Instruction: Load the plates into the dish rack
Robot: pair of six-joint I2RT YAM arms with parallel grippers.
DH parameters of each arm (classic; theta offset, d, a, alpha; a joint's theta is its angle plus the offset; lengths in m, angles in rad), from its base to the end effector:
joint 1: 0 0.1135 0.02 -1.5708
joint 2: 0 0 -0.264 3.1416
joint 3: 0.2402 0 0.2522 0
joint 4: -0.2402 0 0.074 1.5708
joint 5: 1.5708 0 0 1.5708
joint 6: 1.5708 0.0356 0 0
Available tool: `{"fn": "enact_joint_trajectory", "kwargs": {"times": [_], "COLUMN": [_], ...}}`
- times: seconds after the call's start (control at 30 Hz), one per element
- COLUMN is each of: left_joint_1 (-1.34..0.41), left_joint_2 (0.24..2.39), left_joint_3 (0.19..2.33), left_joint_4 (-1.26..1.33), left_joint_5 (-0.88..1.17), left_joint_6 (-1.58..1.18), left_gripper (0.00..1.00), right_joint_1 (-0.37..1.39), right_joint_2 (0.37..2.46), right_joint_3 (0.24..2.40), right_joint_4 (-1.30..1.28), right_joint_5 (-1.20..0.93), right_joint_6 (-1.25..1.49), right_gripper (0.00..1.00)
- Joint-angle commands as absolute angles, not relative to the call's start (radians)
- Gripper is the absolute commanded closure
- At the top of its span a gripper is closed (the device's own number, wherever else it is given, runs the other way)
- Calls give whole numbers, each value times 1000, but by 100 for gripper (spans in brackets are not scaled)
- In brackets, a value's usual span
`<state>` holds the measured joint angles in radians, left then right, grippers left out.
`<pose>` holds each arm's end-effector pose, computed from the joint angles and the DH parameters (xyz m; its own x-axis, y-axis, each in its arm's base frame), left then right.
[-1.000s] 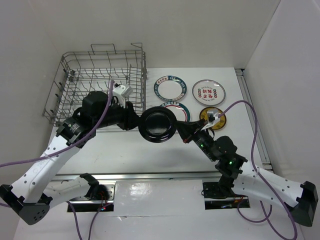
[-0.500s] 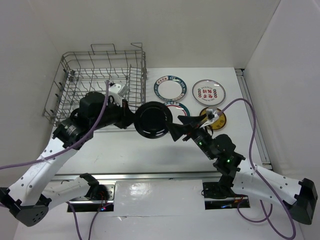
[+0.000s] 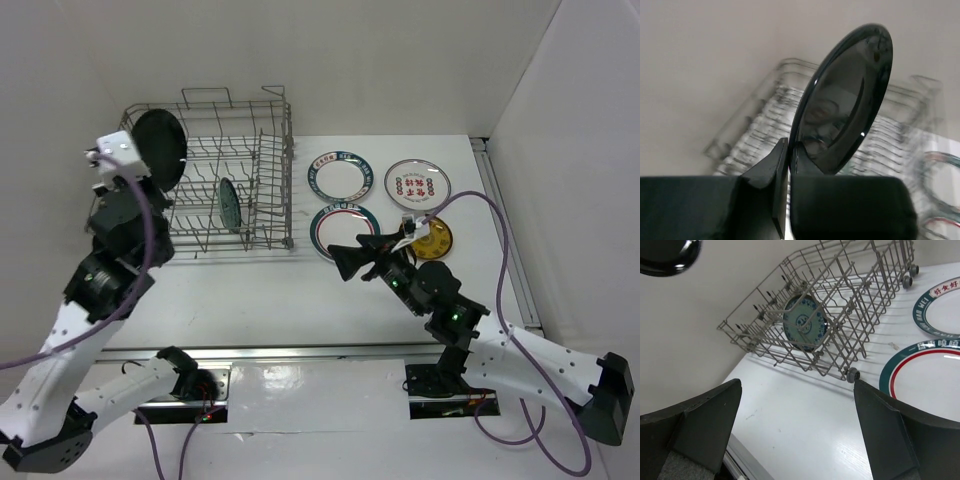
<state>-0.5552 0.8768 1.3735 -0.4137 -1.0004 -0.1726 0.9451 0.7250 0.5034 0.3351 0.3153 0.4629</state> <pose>0.1270 -0.0435 0.4936 0.1429 -0.1978 -0.9698 -0.4097 0.8801 -0.2399 0.1154 0.1408 0.3055 -0.2042 0.4423 -0.8733 -0.5577 0.6807 0.4751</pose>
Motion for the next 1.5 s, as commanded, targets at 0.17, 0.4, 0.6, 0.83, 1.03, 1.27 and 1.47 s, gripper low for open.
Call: {"fn": "enact_joint_trajectory", "kwargs": {"times": [0.17, 0.4, 0.6, 0.83, 1.03, 1.27, 1.47], "left_joint_1": [-328, -177, -132, -166, -175, -186, -213], "left_joint_2": [1029, 1184, 1206, 1239, 1295, 1331, 1353], "left_joint_3": [1313, 1410, 1303, 1249, 1229, 1229, 1229], "left_joint_4": [-137, -379, -379, -336, -336, -362, -362], "left_joint_5": [-1108, -846, -742, -733, -724, -767, -808], "left_joint_6": [0, -268, -327, -336, -356, -377, -368], "left_gripper": [100, 100, 100, 100, 100, 100, 100], "right_joint_1": [953, 943, 924, 902, 893, 884, 874], "right_joint_2": [762, 729, 710, 730, 730, 710, 692], "right_joint_3": [572, 551, 519, 499, 489, 480, 462], "right_joint_4": [278, 236, 227, 268, 278, 268, 259], "right_joint_5": [261, 270, 281, 249, 249, 249, 249], "right_joint_6": [443, 434, 425, 425, 434, 434, 434], "right_gripper": [0, 0, 0, 0, 0, 0, 0]}}
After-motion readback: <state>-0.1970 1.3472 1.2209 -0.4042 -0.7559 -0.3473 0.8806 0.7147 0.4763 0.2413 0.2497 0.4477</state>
